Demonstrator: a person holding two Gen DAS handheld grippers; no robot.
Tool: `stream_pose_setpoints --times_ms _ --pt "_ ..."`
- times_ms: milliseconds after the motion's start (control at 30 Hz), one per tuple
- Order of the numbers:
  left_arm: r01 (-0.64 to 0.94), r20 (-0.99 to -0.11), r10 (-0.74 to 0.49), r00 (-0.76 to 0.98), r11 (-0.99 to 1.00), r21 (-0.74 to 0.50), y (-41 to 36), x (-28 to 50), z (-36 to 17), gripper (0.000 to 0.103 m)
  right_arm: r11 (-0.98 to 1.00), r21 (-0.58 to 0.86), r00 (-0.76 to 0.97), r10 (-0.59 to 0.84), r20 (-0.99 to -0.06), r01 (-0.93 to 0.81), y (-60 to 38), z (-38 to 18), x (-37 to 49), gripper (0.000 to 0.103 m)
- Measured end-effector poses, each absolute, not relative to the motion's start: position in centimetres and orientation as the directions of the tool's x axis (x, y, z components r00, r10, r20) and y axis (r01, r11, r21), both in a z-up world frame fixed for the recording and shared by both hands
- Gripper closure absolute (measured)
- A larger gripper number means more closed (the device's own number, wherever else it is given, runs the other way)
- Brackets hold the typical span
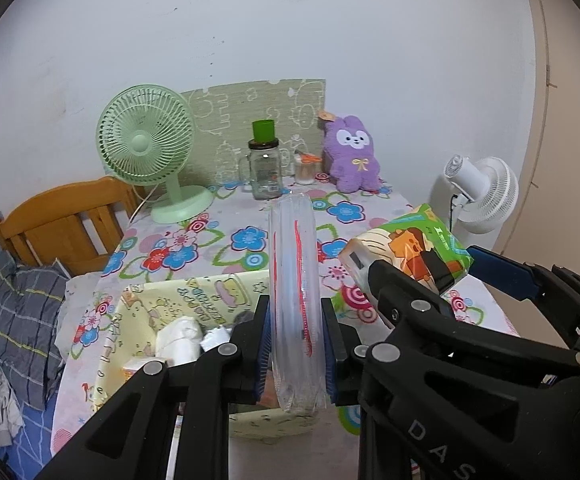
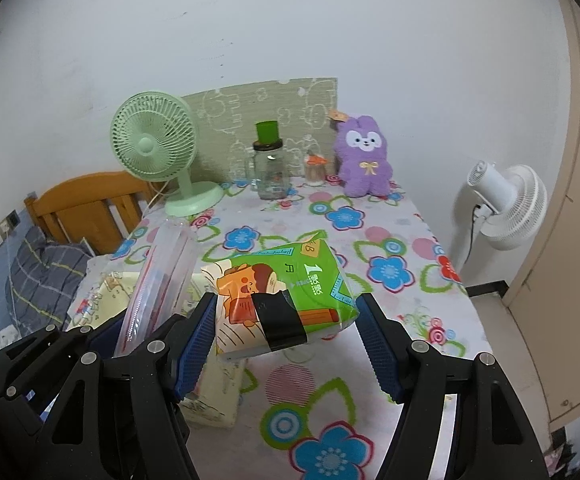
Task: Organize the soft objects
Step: 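Carry the clear bag toward the box with the left tool while the right tool carries the green pack, then lower the clear bag into the box with the left tool while the right tool lowers the green pack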
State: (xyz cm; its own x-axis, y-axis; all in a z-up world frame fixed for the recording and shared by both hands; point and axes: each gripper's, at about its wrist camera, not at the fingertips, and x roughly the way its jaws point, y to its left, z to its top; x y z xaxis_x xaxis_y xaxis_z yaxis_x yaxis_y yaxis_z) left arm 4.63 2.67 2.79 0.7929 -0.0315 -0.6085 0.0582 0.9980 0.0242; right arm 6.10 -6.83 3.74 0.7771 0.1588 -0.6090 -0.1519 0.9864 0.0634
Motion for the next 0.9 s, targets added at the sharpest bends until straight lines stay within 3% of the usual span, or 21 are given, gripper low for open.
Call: stream_pose_setpoints --times_ms 900 --pt "-0.013 -0.695 0.015 0.719 1.000 0.008 10.5 7.9 -2.3 0.080 0.948 0.051 0.685 0.262 -0.680 -0.313 1.7 -0.6 10.1 0.031"
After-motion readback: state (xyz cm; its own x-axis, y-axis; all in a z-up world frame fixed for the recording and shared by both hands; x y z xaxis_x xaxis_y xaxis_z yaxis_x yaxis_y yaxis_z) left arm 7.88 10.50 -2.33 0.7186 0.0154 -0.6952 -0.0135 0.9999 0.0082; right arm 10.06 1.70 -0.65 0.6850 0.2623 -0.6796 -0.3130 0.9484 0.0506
